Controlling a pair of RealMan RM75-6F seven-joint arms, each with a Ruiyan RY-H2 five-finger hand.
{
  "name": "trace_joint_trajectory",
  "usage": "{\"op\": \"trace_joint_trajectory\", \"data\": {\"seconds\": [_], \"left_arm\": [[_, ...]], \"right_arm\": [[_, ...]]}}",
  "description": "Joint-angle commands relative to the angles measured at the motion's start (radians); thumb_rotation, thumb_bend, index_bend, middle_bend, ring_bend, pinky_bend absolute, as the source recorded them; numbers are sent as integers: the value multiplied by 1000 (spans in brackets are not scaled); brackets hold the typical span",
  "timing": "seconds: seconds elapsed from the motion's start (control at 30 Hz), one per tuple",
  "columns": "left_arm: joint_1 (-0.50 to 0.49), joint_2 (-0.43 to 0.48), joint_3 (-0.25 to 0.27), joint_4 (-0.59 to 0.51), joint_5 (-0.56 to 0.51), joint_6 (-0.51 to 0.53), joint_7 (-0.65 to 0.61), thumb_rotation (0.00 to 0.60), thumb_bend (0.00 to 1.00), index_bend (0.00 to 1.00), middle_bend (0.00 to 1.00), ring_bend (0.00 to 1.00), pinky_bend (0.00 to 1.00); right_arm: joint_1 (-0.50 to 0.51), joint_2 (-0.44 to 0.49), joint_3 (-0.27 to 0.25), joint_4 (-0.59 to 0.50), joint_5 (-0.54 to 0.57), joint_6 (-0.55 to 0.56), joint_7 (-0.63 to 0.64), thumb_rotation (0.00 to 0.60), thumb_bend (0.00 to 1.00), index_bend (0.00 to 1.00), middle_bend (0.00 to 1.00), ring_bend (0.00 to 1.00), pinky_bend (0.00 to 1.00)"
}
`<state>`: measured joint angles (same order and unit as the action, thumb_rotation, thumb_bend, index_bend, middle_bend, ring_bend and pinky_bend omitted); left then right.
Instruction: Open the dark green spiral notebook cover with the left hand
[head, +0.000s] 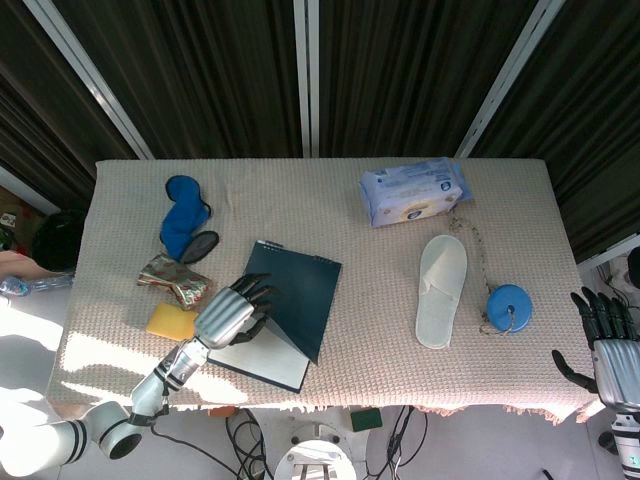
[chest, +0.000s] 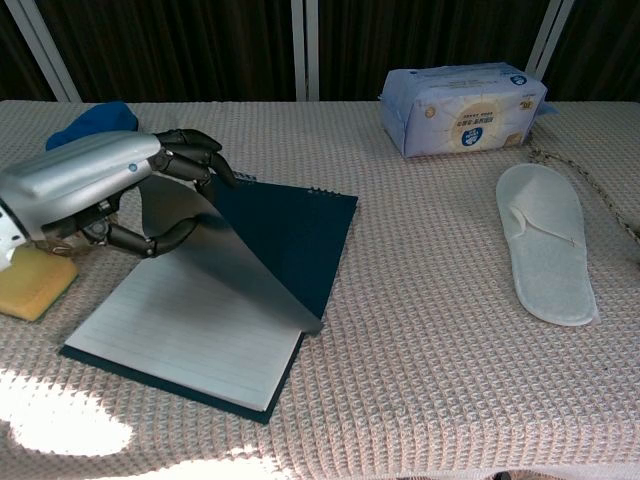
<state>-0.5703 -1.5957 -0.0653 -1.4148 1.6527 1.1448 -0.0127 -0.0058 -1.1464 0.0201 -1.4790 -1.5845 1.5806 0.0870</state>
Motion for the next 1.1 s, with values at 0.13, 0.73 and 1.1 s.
{"op": "trace_joint_trajectory", "data": {"seconds": [0.13, 0.73, 1.1], "left_arm": [[-225, -31, -245, 44, -328, -314, 26, 600, 534, 629, 270, 105, 170], [-675, -373, -521, 982, -897, -616, 79, 600, 551, 653, 309, 111, 171], [-738, -412, -655, 1259, -1030, -649, 64, 600, 521, 395, 183, 84, 157]], "right_arm": [[-5, 5, 8, 7, 18, 3, 12, 582, 277, 0, 0, 0, 0], [9, 3, 43, 37, 108, -62, 45, 577, 279, 0, 0, 0, 0], [18, -2, 49, 32, 125, -89, 26, 580, 283, 0, 0, 0, 0]]}}
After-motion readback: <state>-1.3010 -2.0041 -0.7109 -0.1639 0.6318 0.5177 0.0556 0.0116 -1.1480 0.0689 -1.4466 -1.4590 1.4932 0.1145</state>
